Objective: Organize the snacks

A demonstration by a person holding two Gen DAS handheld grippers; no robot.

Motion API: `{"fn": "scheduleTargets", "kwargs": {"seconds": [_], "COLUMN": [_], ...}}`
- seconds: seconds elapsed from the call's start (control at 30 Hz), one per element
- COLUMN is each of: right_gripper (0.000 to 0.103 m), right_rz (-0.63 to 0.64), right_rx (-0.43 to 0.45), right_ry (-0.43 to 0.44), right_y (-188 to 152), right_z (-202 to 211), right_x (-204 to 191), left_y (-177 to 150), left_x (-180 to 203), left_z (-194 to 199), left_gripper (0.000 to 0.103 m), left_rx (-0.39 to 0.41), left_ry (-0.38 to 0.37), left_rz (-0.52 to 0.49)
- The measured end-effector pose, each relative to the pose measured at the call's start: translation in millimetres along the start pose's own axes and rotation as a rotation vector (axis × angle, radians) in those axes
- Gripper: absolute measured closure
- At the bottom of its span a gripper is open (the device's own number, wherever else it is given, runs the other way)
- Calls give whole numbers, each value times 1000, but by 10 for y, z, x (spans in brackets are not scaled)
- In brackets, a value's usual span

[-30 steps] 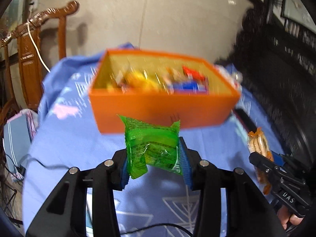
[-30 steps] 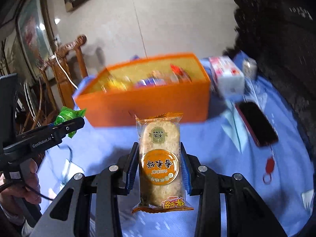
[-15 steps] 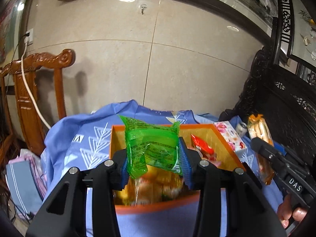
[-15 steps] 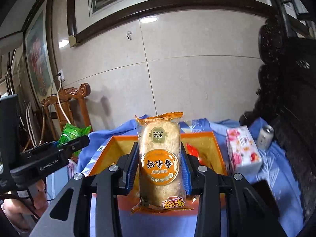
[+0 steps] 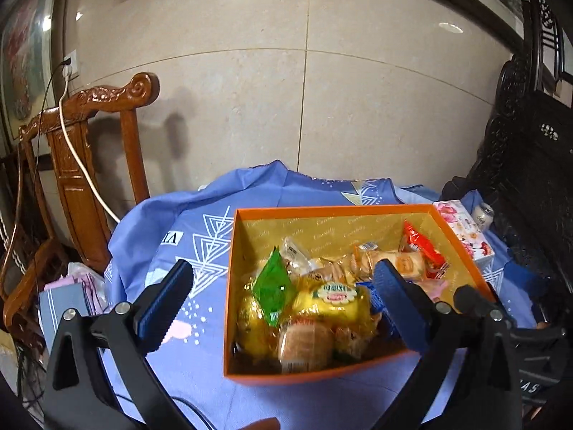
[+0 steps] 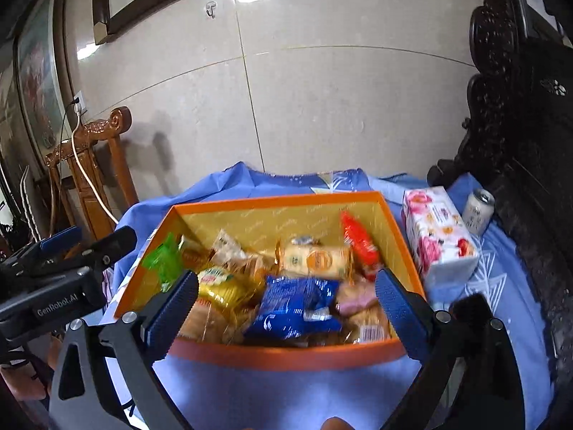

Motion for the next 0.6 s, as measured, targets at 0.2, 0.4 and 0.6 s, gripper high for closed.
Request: {"fn": "scheduleTargets", "kwargs": {"seconds": [0.2, 0.4, 0.6], "right_gripper": [3, 4, 3], "right_rz": [31, 12, 6], "right_rx": [-4, -23, -33], "right_ry": [-28, -45, -58], "right_y": [-136, -261, -342], "right_z": [159, 221, 258], "right_x": [-76, -17, 42], "left_y": [-149, -233, -305], "left_x": [-64, -135, -157], "left_z": [145, 257, 340], "left_gripper": [4, 4, 4], "left_rx": [-6, -9, -13], "left_ry": [11, 19, 24], "left_rz": [3, 7, 4]}}
Point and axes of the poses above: each gripper's, at about its wrist camera, not at the fingertips, and z roughly against the way its jaws point, x to its right, y to its top, the point moved 10 cm from there along -z, roughly the way its jaws point, and after that the axes turned 5 degrees about -y, right-handed, at the moved point
